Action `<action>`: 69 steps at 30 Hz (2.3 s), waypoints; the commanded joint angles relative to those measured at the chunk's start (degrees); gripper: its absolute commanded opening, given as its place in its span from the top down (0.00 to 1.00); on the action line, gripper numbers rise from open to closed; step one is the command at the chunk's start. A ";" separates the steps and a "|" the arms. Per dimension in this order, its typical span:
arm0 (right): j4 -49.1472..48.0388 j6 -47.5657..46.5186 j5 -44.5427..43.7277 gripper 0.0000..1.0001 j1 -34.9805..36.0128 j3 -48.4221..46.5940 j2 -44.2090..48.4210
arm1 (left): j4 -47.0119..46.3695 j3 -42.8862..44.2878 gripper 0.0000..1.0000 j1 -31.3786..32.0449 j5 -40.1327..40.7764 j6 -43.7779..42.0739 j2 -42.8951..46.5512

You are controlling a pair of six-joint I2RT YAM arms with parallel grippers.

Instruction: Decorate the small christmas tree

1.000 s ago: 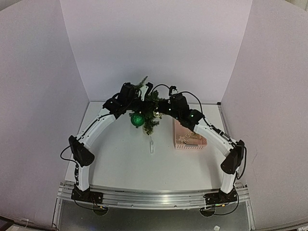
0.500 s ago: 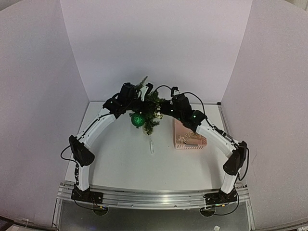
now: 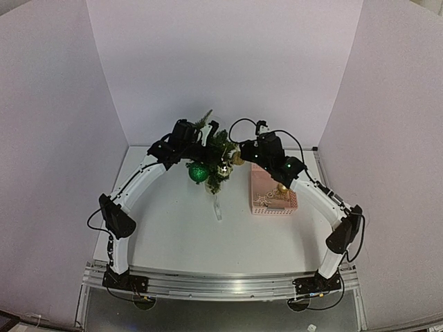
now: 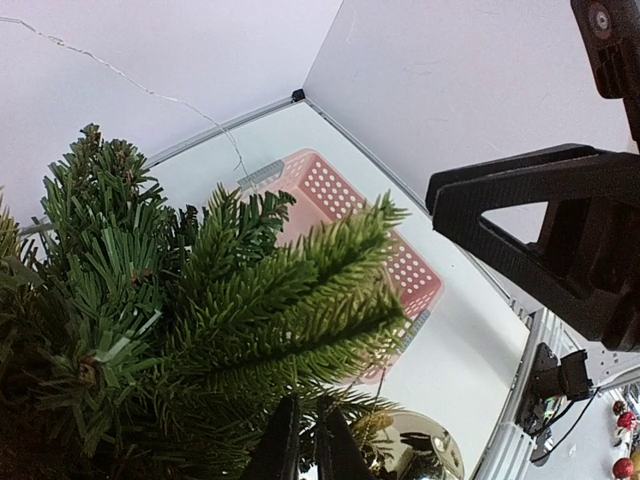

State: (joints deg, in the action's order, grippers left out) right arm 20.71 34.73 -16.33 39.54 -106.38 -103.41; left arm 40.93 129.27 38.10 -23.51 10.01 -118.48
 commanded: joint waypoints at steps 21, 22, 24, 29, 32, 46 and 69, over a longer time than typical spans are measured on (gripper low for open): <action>0.37 -5.37 3.47 0.72 0.18 2.30 6.18 | 0.85 -1.43 0.53 -0.31 -0.37 -3.90 5.38; 0.53 -5.78 3.98 0.70 0.18 2.56 6.57 | 0.91 -1.62 0.52 -0.31 -0.06 -4.23 5.68; 0.90 -6.36 4.67 0.69 0.18 3.06 7.16 | 1.33 -1.46 0.50 -0.31 0.34 -4.84 6.09; 1.84 -6.92 4.11 0.67 0.15 5.25 8.74 | 2.19 -1.16 0.48 -0.34 0.04 -5.00 6.80; 2.20 -7.41 3.81 0.66 0.10 5.37 8.89 | 3.12 -0.15 0.48 -0.39 -0.11 -5.50 6.94; 16.45 -7.91 3.29 0.46 -10.35 8.56 9.35 | 9.04 2.57 0.23 -5.24 -6.83 -9.47 14.55; 43.87 -16.68 -3.88 0.46 -19.80 -14.88 -25.92 | 17.53 -0.31 0.04 -28.79 9.83 -7.59 14.99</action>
State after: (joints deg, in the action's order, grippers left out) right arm 58.19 18.45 -14.40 19.91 -116.17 -126.70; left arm 56.56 129.88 11.46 -18.72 1.66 -102.64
